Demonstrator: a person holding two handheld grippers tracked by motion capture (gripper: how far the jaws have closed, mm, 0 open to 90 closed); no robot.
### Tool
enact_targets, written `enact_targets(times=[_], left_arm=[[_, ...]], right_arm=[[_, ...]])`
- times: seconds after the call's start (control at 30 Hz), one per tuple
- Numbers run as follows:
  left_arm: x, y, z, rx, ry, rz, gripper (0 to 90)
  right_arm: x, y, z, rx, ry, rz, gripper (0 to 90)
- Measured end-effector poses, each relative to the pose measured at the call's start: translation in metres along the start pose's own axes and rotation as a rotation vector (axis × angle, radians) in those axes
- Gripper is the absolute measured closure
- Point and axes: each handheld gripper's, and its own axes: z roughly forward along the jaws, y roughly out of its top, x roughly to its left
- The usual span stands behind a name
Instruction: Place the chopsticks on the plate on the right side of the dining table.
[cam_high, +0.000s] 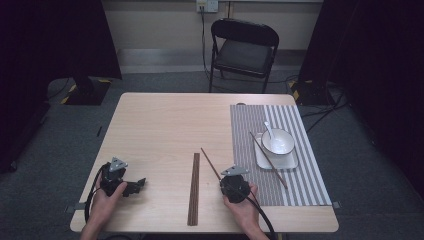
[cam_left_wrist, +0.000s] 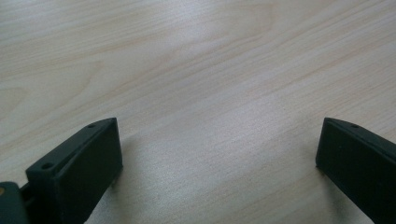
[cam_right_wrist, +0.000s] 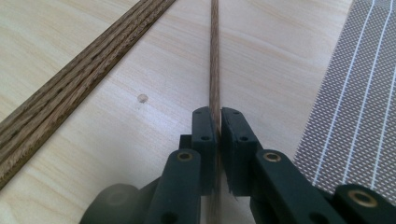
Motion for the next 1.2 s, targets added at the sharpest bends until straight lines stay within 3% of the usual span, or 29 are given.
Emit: enact_targets(times=[0.03,0.17,0.37,0.7,0.8,0.97,1.0,1.2], left_arm=[[0.000,0.000,0.000,0.000,0.000,0.000,0.0],[0.000,0.000,0.000,0.000,0.000,0.000,0.0],[0.000,0.000,0.000,0.000,0.000,0.000,0.0],[0.000,0.000,0.000,0.000,0.000,0.001,0.0],[0.000,0.000,0.000,-0.001,0.000,-0.002,0.0],[0.000,0.000,0.000,-0.002,0.000,-0.002,0.0],[0.000,0.000,0.000,0.000,0.000,0.000,0.0],[0.000,0.000,0.000,0.000,0.000,0.000,0.0]], right_arm=[[-0.002,0.001,0.000,0.007,0.010,0.024,84.8],[-0.004,0.002,0.000,0.010,0.014,0.035,85.1],[-0.011,0.001,-0.005,0.016,0.009,0.023,85.2],[-0.036,-0.006,-0.013,0.043,0.007,0.031,85.0],[-0.038,-0.007,-0.012,0.040,0.010,0.029,84.0],[-0.034,-0.008,-0.013,0.032,0.015,0.014,73.9],[-0.031,-0.010,-0.013,0.028,0.006,-0.007,71.5],[-0.034,-0.009,-0.012,0.019,0.002,-0.009,78.3]])
